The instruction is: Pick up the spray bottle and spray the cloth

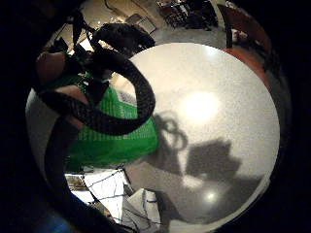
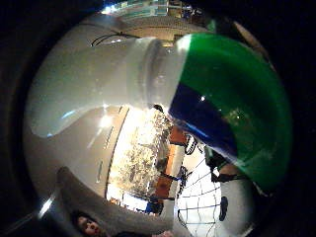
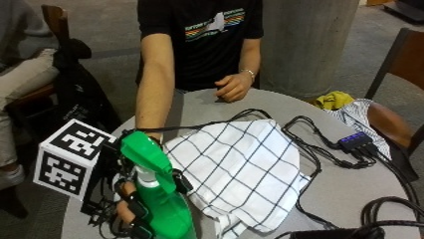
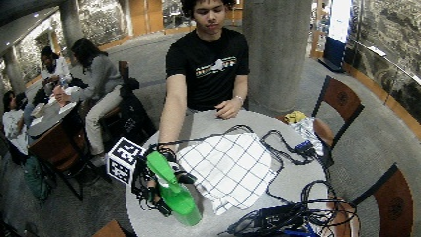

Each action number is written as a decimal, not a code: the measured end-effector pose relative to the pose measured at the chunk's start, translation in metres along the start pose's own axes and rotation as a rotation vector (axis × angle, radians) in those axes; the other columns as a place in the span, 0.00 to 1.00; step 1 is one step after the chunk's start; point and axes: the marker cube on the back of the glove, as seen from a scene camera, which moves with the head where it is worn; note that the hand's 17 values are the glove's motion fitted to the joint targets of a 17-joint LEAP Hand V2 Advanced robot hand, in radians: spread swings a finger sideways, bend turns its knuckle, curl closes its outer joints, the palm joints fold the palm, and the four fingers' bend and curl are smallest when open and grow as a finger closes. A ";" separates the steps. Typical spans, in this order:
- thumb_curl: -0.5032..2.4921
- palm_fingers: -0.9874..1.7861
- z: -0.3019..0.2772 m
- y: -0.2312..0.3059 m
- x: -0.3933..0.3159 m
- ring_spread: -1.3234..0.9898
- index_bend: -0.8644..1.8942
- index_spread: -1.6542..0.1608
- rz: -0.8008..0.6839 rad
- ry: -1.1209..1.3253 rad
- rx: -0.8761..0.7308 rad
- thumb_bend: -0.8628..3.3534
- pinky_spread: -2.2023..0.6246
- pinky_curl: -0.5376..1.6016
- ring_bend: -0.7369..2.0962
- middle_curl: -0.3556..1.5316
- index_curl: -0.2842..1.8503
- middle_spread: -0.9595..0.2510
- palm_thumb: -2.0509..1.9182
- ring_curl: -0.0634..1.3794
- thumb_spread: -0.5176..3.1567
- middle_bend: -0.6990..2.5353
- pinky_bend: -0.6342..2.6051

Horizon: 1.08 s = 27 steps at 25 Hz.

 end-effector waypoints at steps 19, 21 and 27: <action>0.34 0.70 -0.043 0.039 -0.081 0.57 0.37 0.76 -0.229 0.322 -0.381 0.20 0.84 0.38 0.44 0.40 0.27 0.77 0.77 0.29 0.34 0.31 0.37; 0.34 0.71 -0.044 0.050 -0.091 0.57 0.37 0.76 -0.250 0.440 -0.474 0.20 0.83 0.38 0.44 0.40 0.27 0.77 0.77 0.29 0.34 0.30 0.37; 0.35 0.72 -0.034 0.076 -0.105 0.57 0.36 0.77 -0.283 0.765 -0.652 0.20 0.83 0.38 0.44 0.40 0.27 0.78 0.77 0.29 0.33 0.30 0.36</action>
